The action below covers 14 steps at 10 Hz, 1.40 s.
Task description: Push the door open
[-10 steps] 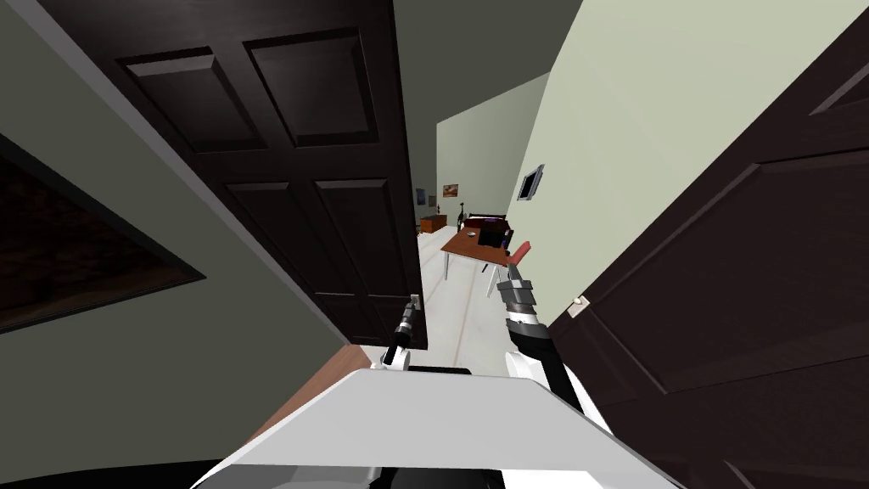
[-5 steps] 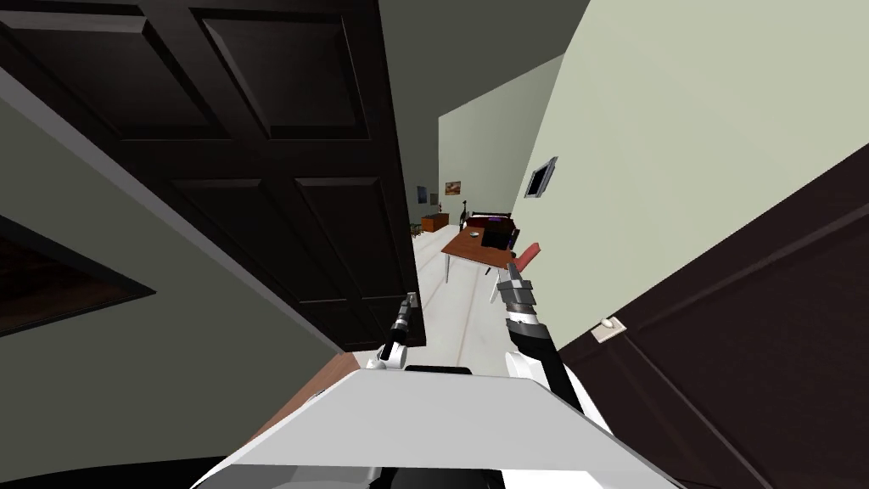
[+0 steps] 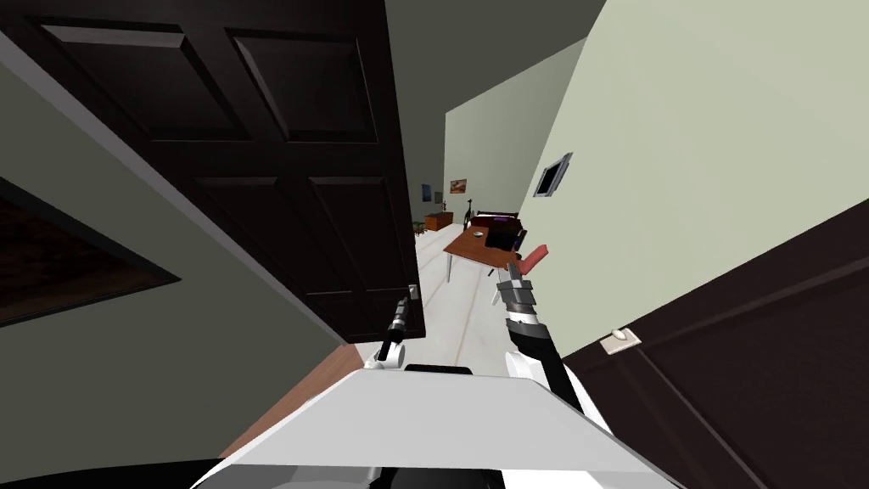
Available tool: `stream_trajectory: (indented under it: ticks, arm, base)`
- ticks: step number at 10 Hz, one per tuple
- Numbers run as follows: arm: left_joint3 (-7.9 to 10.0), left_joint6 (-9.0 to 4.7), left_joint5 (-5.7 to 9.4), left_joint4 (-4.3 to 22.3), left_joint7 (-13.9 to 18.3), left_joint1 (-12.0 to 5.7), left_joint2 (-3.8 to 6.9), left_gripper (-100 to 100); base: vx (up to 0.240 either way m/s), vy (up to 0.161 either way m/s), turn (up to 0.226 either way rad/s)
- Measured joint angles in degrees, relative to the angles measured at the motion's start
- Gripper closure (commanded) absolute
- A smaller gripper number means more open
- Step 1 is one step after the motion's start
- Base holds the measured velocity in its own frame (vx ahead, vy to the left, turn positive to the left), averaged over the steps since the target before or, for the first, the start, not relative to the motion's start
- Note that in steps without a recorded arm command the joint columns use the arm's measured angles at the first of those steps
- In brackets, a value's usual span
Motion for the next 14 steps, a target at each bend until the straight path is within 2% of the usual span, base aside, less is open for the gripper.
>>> stream_trajectory:
  ticks: [4, 9, 13, 14]
  arm:
    - [0.36, -0.03, 0.63, 0.27, 0.05, -0.15, -1.25, -100]
    - [0.59, -0.52, 0.91, 0.16, -0.12, 0.15, -0.7, -100]
    - [0.86, -1.67, 1.25, 0.84, -0.16, 0.2, -0.81, -100]
    - [0.84, -1.8, 1.25, 0.83, -0.17, 0.25, -0.86, 100]
  base:
    - [-0.175, -0.08, 0.045]
    - [0.193, 0.005, -0.03]
    - [0.194, -0.004, -0.024]
    - [-0.015, -0.001, -0.005]
